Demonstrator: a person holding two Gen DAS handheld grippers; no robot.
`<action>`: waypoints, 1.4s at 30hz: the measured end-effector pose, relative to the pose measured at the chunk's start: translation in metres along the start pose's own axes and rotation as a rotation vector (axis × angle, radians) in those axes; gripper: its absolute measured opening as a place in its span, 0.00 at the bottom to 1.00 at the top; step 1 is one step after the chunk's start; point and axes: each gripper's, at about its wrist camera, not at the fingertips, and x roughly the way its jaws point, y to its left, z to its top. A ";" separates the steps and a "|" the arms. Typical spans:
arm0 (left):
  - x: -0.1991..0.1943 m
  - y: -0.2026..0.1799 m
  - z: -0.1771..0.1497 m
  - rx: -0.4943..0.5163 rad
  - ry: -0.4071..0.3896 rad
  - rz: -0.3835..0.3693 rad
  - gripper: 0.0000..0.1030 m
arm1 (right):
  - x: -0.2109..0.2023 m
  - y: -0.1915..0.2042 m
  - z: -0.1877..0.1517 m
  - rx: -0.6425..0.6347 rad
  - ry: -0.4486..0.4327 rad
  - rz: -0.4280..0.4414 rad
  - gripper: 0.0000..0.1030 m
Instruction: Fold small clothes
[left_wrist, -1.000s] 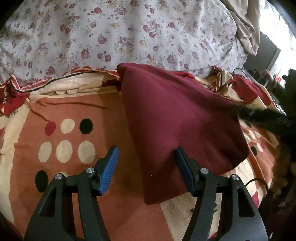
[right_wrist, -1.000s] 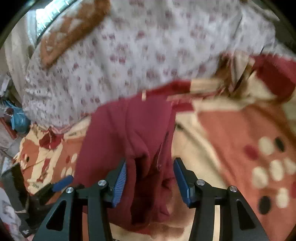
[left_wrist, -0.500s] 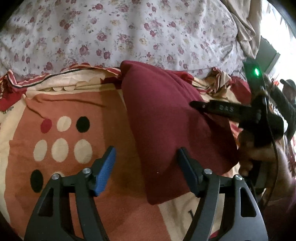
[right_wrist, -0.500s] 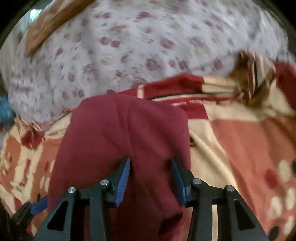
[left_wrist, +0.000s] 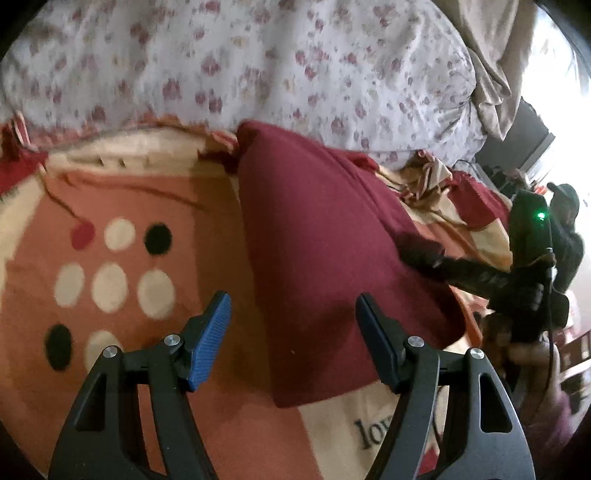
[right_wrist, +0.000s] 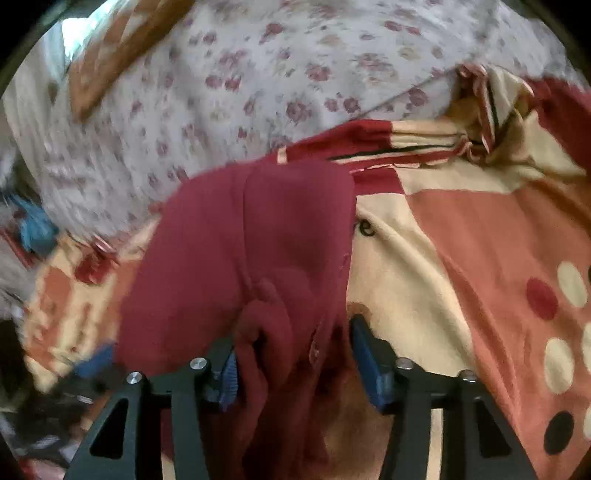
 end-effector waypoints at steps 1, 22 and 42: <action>0.000 0.001 0.002 -0.014 0.003 -0.014 0.68 | -0.006 -0.005 0.001 0.016 -0.018 0.027 0.61; 0.082 0.004 0.053 -0.044 0.196 -0.196 0.68 | 0.052 -0.003 0.025 -0.024 0.033 0.291 0.65; -0.048 0.023 -0.081 -0.067 0.195 -0.008 0.70 | 0.005 0.074 -0.095 -0.139 0.250 0.312 0.63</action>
